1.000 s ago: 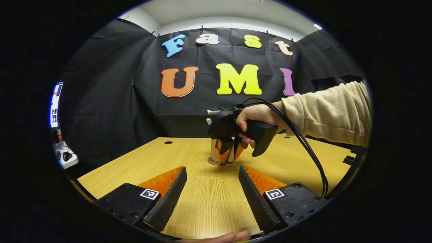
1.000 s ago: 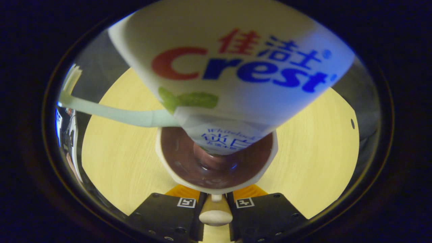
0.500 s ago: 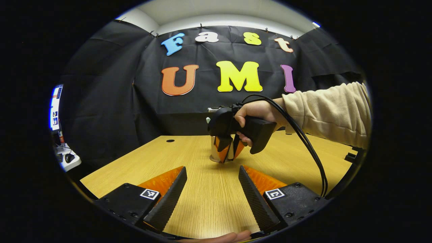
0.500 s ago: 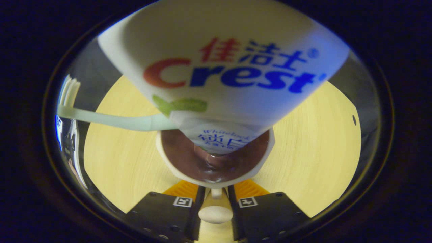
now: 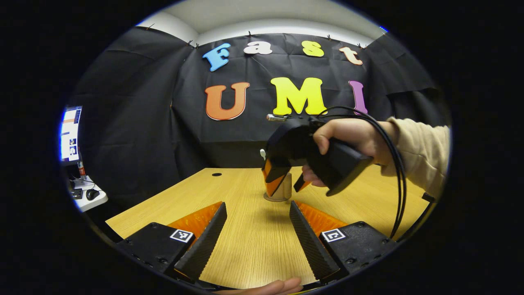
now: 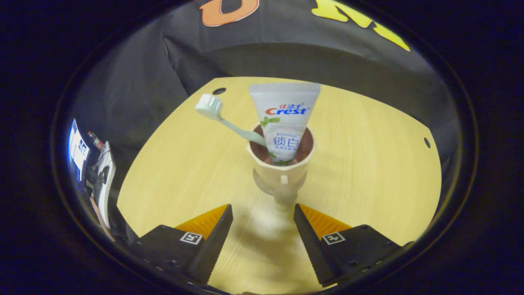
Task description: Put the toothbrush and toothpaste on the desktop into the cup, then pick up the cup and place it on the coaster on the desktop.
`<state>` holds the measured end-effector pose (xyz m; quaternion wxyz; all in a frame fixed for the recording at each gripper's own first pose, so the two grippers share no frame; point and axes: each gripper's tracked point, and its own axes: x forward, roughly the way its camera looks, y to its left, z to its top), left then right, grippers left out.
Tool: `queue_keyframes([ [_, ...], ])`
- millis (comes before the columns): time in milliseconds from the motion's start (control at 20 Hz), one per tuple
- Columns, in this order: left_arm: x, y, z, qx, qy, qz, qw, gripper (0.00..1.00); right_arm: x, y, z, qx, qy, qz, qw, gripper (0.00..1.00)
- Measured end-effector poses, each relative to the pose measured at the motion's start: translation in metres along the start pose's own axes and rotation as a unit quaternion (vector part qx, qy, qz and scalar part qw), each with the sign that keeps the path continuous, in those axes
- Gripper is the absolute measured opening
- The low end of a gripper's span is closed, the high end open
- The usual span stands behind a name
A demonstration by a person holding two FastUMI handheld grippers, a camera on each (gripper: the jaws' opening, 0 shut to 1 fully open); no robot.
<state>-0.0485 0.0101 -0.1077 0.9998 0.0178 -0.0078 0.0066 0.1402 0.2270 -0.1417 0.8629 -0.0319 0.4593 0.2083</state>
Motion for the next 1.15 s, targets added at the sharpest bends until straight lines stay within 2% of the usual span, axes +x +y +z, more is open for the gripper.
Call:
queue_keyframes([
  [100, 0.001, 0.009, 0.004, 0.000, 0.001, 0.013, 1.000, 0.98, -0.018, -0.007, -0.002, 0.007, -0.043, -0.004, 0.999, 0.96],
  [250, 0.001, 0.013, 0.013, -0.022, 0.004, 0.013, 1.000, 0.98, -0.060, -0.033, -0.009, 0.014, -0.120, -0.026, 0.992, 0.96],
  [400, 0.003, 0.015, 0.019, -0.033, 0.009, 0.015, 0.999, 0.98, -0.107, -0.059, -0.025, 0.014, -0.201, -0.060, 0.978, 0.95],
  [500, 0.007, 0.013, 0.028, -0.036, 0.007, 0.013, 0.999, 0.98, -0.139, -0.076, -0.038, 0.012, -0.251, -0.086, 0.964, 0.96],
  [550, 0.009, 0.012, 0.033, -0.037, 0.003, 0.013, 0.999, 0.98, -0.156, -0.083, -0.042, 0.013, -0.279, -0.093, 0.956, 0.93],
  [600, 0.011, 0.010, 0.039, -0.039, -0.002, 0.012, 0.999, 0.98, -0.172, -0.089, -0.046, 0.010, -0.303, -0.101, 0.948, 0.96],
  [750, 0.019, 0.002, 0.049, -0.045, 0.004, 0.012, 0.999, 0.98, -0.221, -0.106, -0.060, 0.020, -0.381, -0.130, 0.915, 0.96],
  [800, 0.020, -0.001, 0.054, -0.050, 0.002, 0.011, 0.999, 0.98, -0.232, -0.109, -0.069, 0.019, -0.396, -0.137, 0.908, 0.93],
  [1050, 0.014, -0.017, 0.071, -0.049, -0.010, 0.011, 0.999, 0.98, -0.264, -0.142, -0.092, 0.017, -0.451, -0.178, 0.874, 0.95],
  [1150, 0.011, -0.022, 0.070, -0.047, -0.008, 0.011, 0.999, 0.98, -0.263, -0.147, -0.091, 0.012, -0.468, -0.173, 0.866, 0.96],
])
